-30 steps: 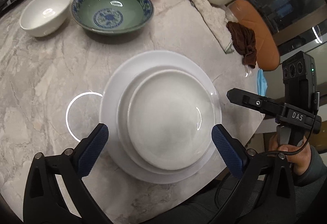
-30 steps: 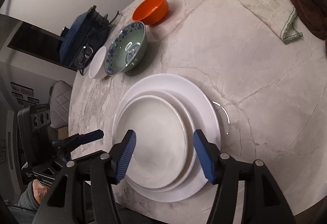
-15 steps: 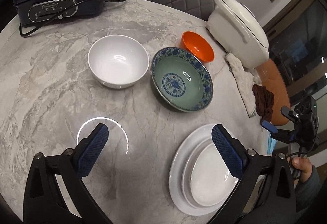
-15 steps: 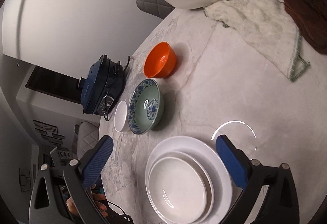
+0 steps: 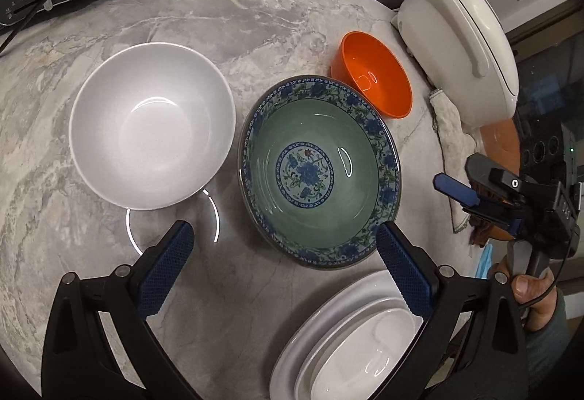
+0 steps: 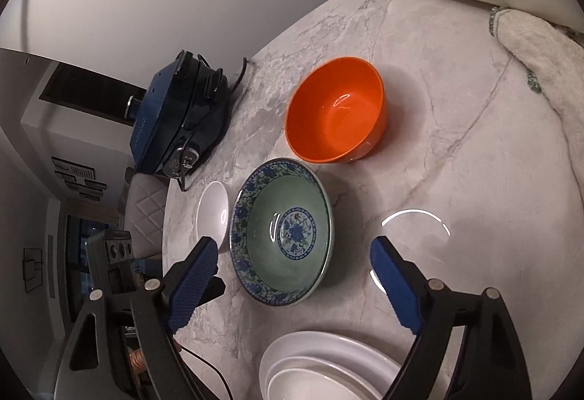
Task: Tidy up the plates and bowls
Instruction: 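Close the left gripper on the patterned bowl rim while the right gripper closes on it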
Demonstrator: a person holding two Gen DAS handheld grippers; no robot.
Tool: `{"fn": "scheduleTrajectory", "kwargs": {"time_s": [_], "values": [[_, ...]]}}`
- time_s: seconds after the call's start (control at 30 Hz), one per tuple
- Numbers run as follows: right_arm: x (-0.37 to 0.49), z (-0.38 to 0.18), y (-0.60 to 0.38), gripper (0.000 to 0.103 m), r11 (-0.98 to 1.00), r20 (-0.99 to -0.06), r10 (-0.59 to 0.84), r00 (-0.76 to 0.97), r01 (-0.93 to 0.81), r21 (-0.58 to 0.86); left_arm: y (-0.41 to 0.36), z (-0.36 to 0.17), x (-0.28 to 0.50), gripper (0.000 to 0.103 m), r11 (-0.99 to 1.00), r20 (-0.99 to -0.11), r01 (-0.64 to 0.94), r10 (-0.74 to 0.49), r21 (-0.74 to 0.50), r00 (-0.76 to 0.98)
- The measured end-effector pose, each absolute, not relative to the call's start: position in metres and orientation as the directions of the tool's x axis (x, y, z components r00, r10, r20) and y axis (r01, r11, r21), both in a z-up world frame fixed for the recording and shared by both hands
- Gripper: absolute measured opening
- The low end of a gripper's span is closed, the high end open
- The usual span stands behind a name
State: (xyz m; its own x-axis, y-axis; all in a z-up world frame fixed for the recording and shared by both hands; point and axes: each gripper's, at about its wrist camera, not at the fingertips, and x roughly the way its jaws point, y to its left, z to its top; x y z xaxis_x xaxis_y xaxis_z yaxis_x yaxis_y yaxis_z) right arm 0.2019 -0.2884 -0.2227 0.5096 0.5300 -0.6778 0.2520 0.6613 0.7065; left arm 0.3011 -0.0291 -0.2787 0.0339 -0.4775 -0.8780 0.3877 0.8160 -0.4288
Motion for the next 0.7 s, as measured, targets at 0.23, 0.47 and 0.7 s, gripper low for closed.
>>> {"fn": "scheduleTrajectory", "kwargs": {"time_s": [0.23,0.47,0.7], "values": [[0.228,-0.251,-0.287,0.082,0.661,-0.689,0.585,0.427,0.242,0.710,-0.040,-0.290,0.314,0.080,0.807,-0.867,0.366,-0.498,-0.464,0.000],[0.241,-0.264,-0.284,0.080,0.683,-0.709,0.600,0.370,0.225,0.695,-0.044,-0.298,0.313,0.061,0.817,-0.878,0.359,-0.478,-0.451,-0.013],[0.251,-0.271,-0.281,0.062,0.687,-0.711,0.618,0.335,0.209,0.696,-0.041,-0.300,0.322,0.061,0.823,-0.872,0.330,-0.489,-0.463,-0.005]]}}
